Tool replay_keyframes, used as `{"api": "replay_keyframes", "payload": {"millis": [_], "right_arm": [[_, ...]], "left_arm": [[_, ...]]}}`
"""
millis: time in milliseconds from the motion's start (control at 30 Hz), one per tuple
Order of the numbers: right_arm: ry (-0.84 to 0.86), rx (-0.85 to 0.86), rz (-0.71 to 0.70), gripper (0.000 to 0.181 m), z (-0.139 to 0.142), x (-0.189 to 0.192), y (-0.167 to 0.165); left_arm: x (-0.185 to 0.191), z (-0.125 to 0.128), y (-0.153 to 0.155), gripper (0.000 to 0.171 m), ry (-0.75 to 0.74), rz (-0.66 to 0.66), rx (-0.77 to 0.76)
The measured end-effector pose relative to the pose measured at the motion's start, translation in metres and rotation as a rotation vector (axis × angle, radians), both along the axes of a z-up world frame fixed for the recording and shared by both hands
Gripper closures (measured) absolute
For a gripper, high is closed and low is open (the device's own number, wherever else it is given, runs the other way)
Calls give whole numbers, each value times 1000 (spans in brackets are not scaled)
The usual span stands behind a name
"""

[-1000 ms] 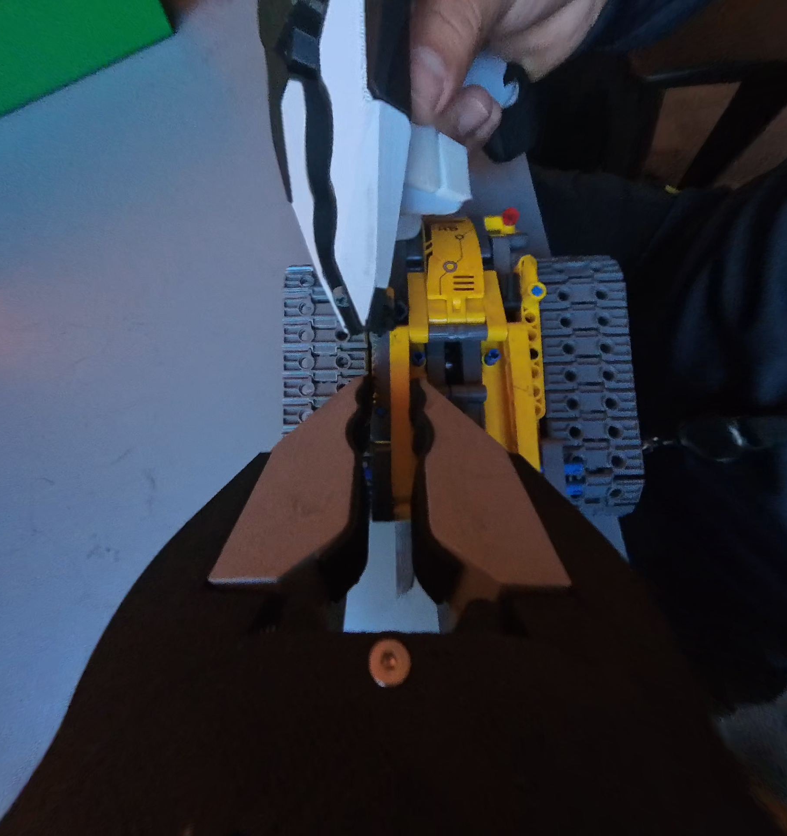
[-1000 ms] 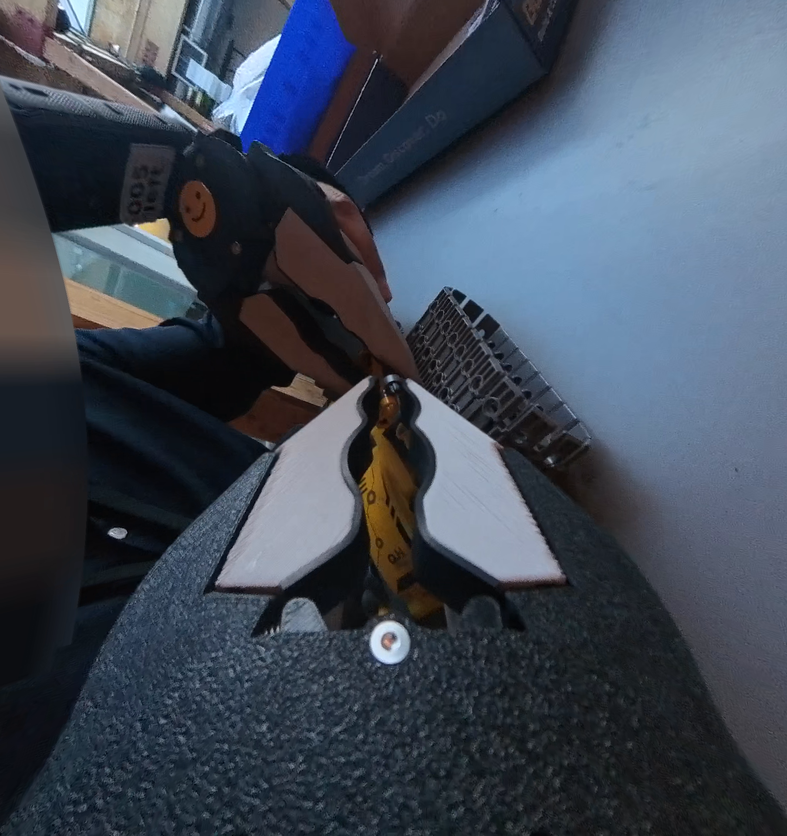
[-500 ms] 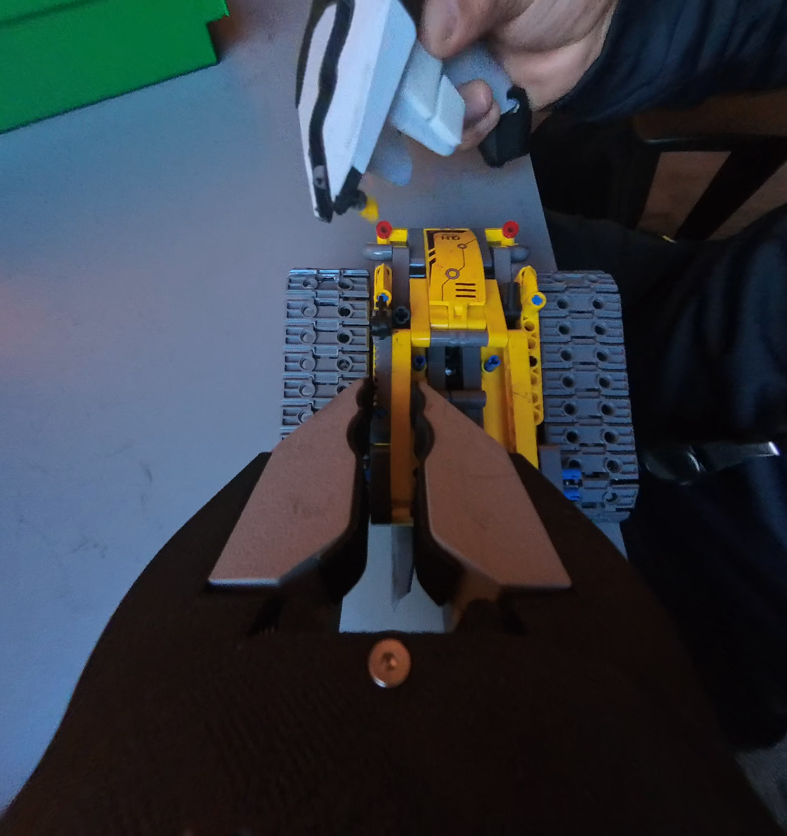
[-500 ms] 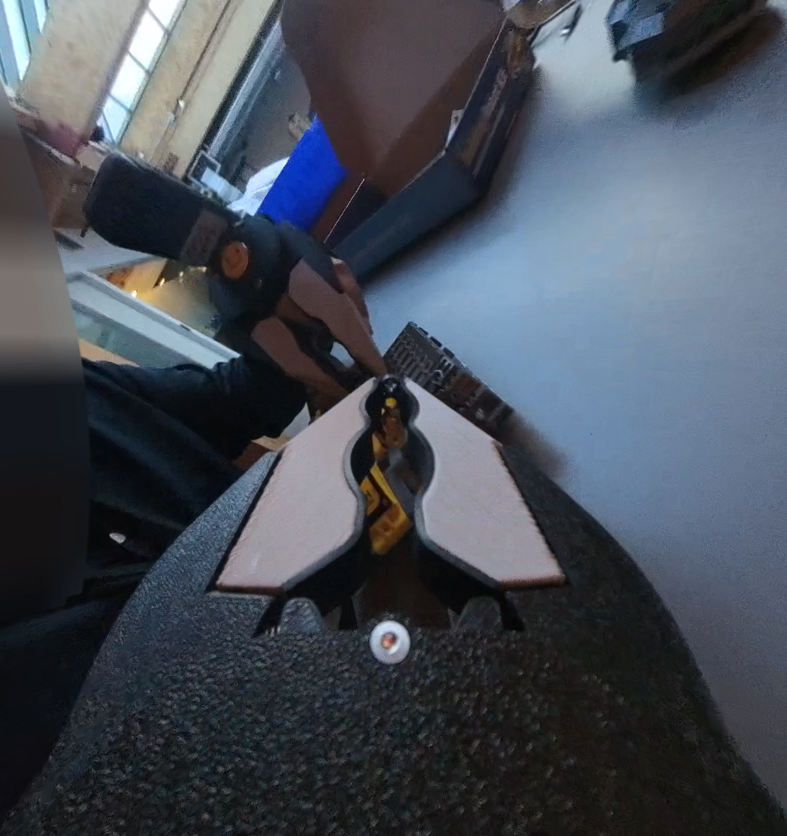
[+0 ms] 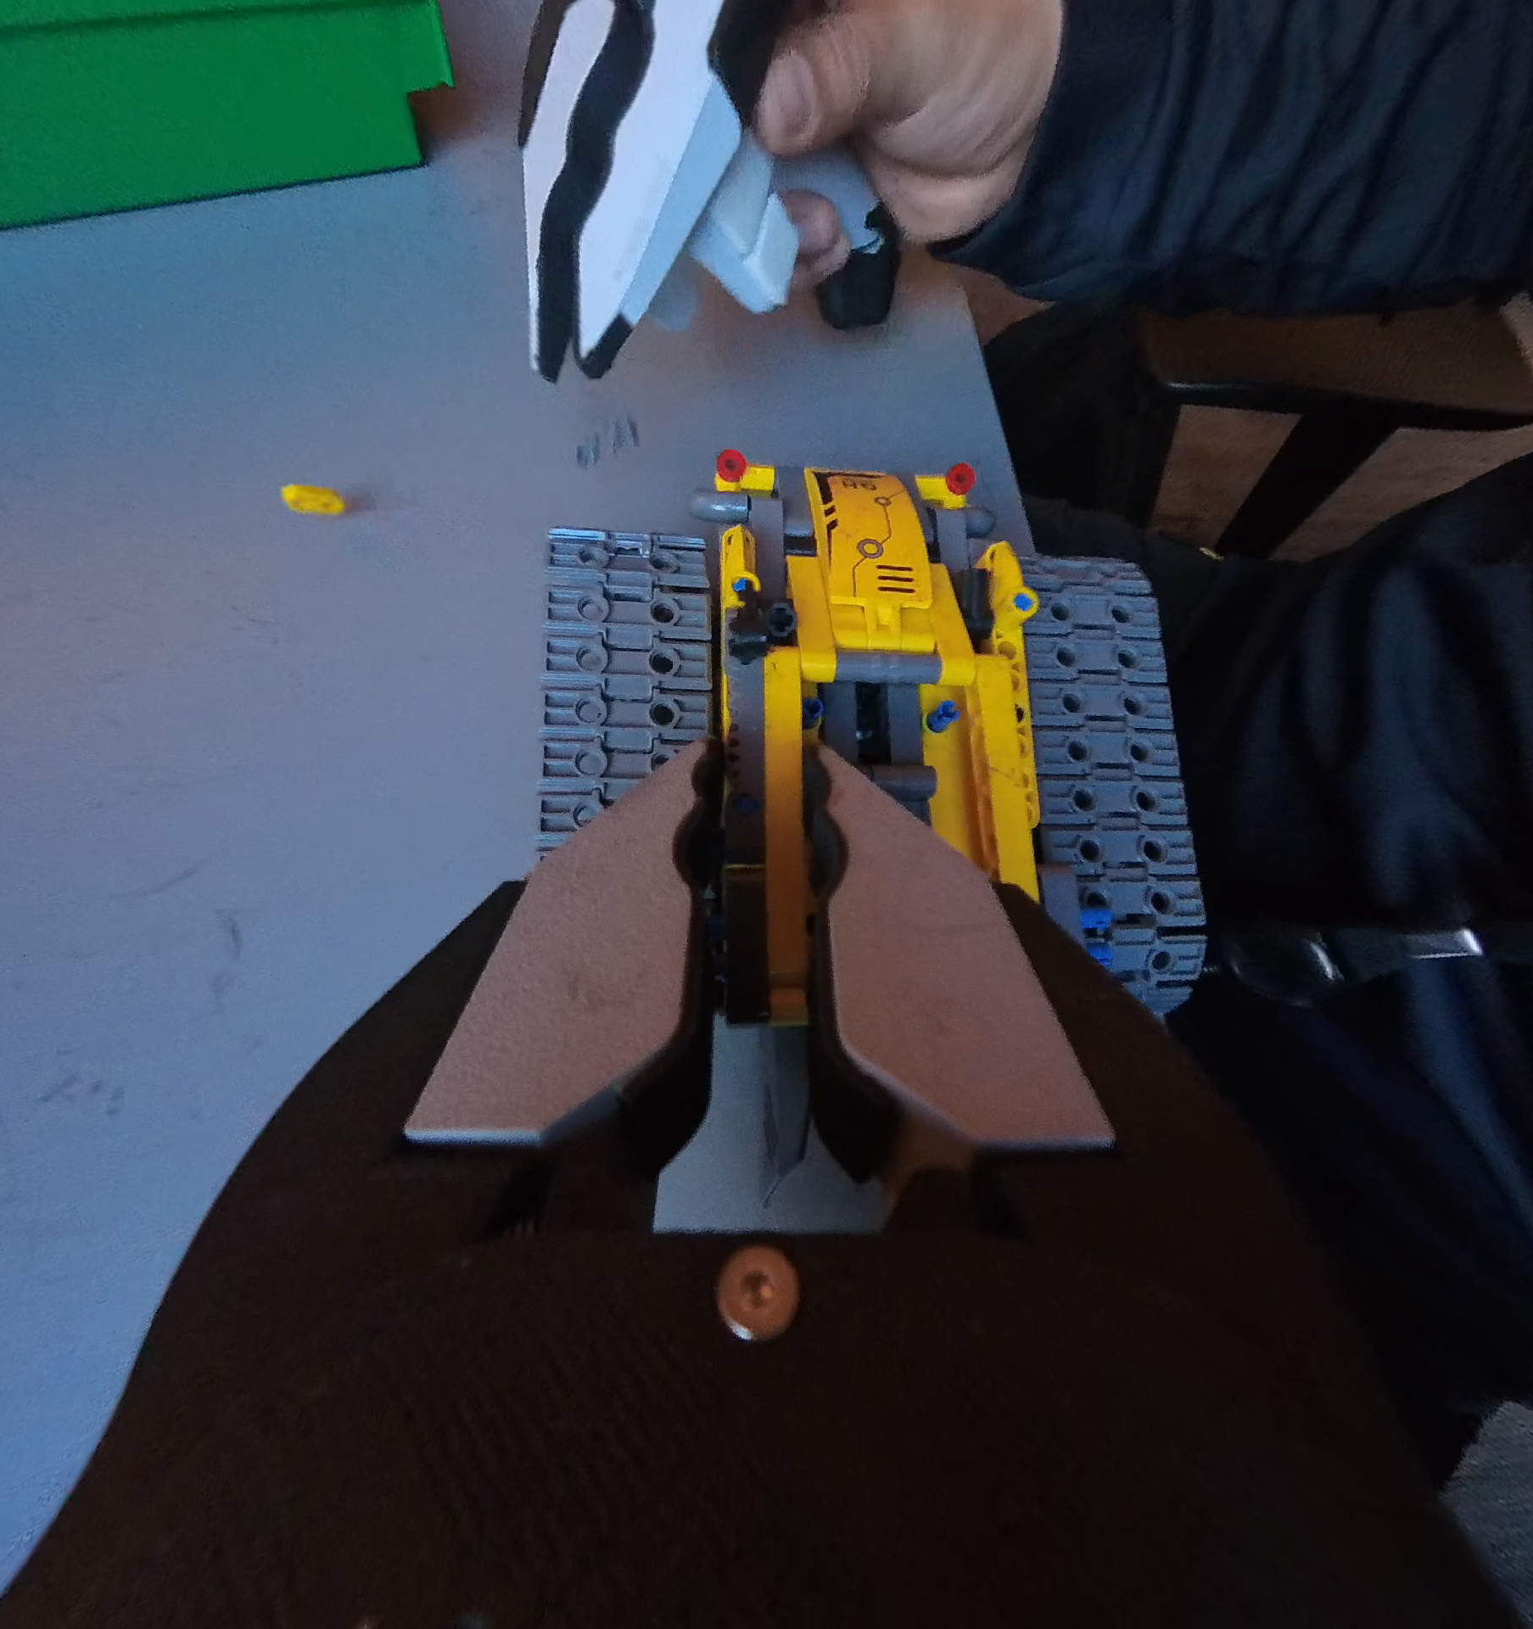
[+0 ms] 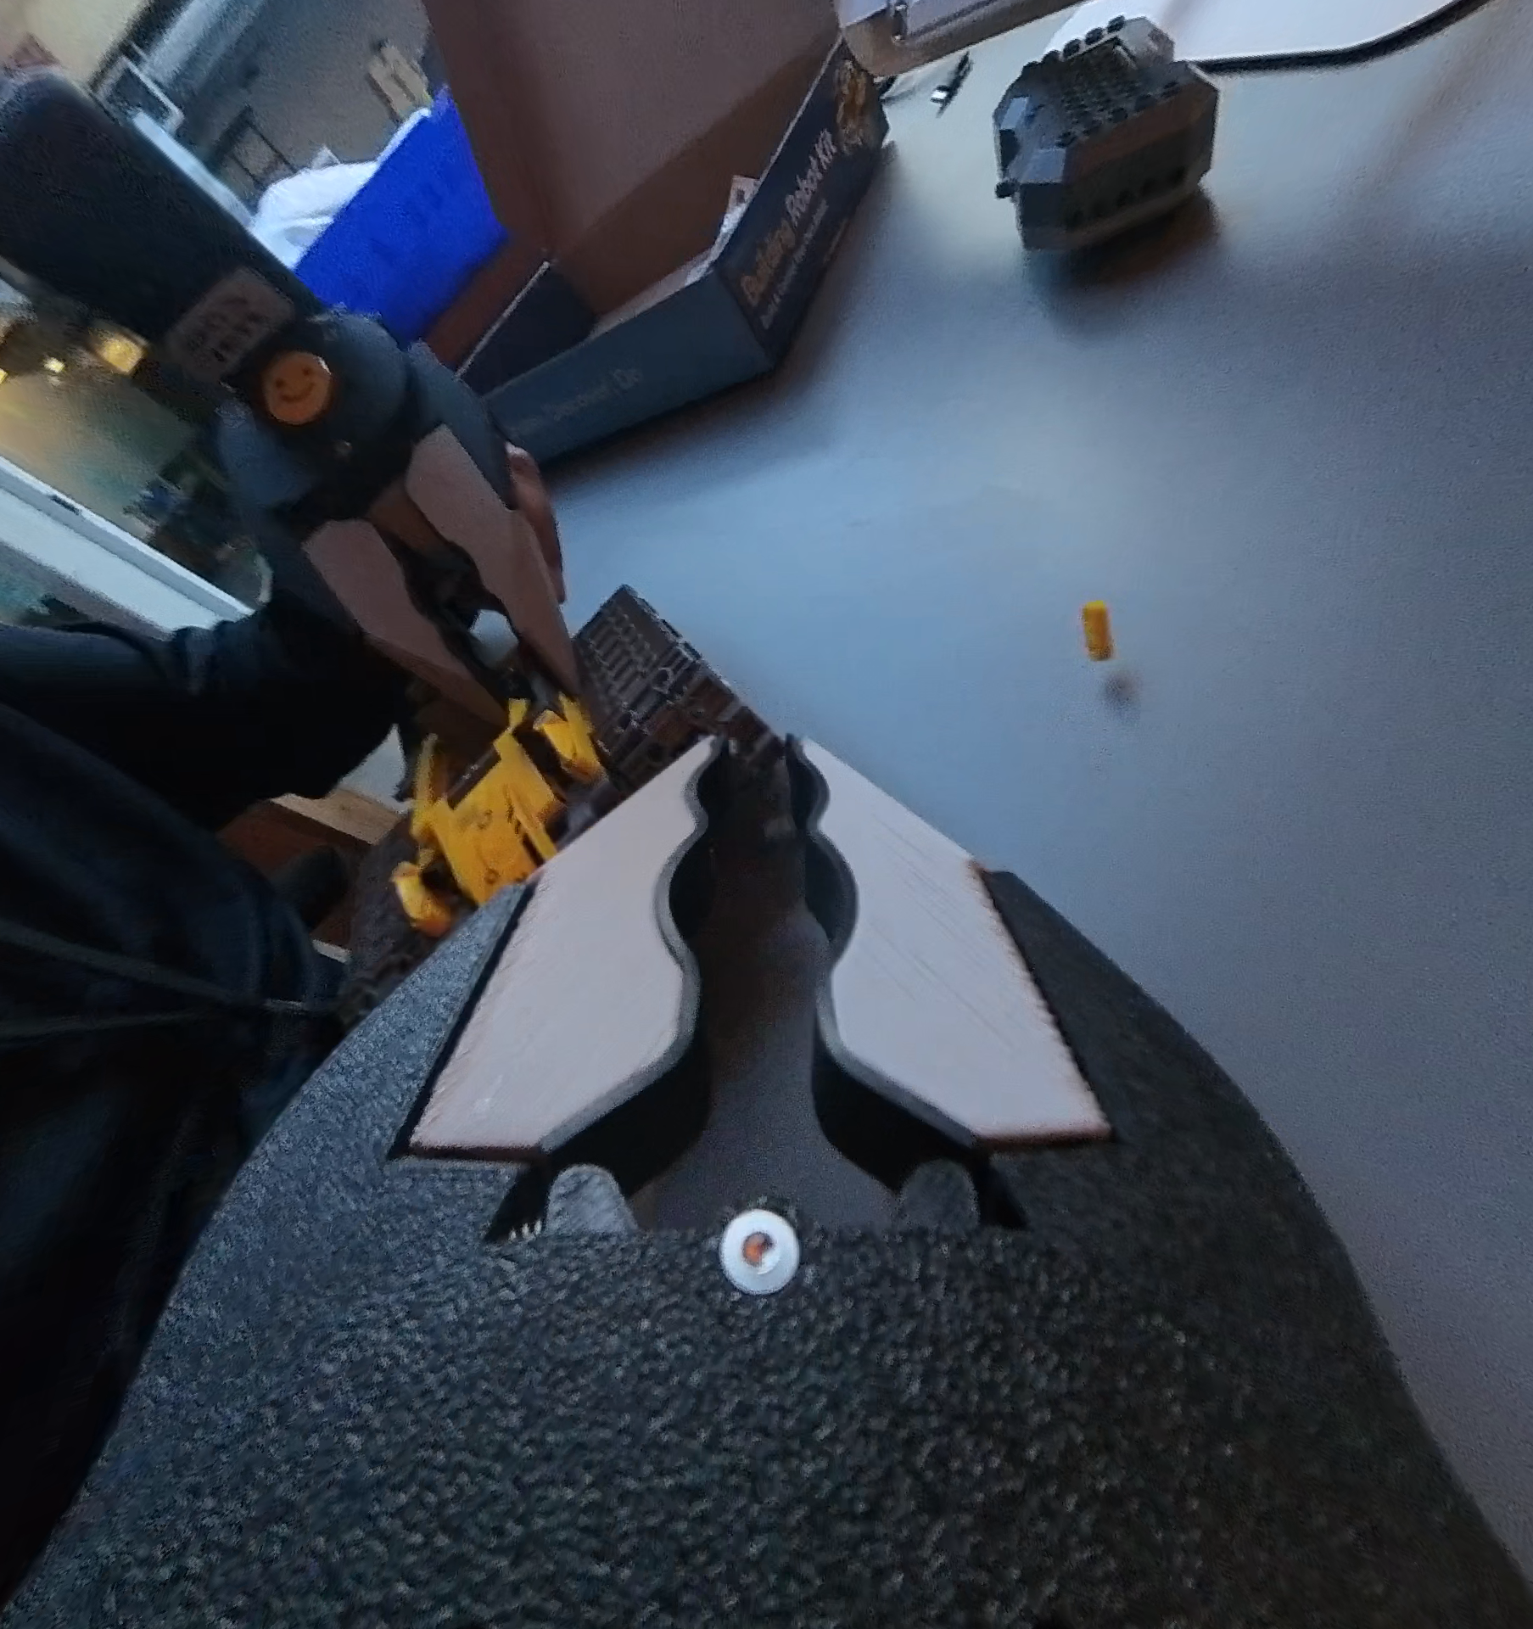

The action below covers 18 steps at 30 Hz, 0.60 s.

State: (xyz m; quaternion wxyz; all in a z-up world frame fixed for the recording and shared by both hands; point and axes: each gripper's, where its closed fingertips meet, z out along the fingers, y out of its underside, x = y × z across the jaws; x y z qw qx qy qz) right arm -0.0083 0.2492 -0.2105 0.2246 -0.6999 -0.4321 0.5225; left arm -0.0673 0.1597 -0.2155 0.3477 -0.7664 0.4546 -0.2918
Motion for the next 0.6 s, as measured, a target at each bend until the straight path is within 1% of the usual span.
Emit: {"api": "replay_keyframes", "payload": {"millis": [67,100,167,200,233,300,400,500,600], "right_arm": [[-94,85,-43,168,-17,7,14],[-135,107,-34,161,-24,9,15],[-255,184,-42,160,-44,15,22],[-283,212,-51,159,-46,16,25],[-267,224,-59,159,-41,16,26],[-180,216,-35,159,-20,11,19],[-85,257,93,155,9,-2,-12],[-94,377,260,156,18,-20,-51],[-131,488,352,160,16,-36,-69]], "left_arm": [[0,0,0,156,-13,-3,-14],[0,0,0,156,-14,-6,-17],[1,0,0,156,-25,-9,-24],[2,1,0,156,-34,-9,-22],[3,2,1,158,-50,-9,-21],[4,3,1,159,-71,-8,-34],[4,3,1,159,-72,-8,-34],[4,3,1,159,-58,-7,-21],[5,3,2,159,-58,-10,-21]]}}
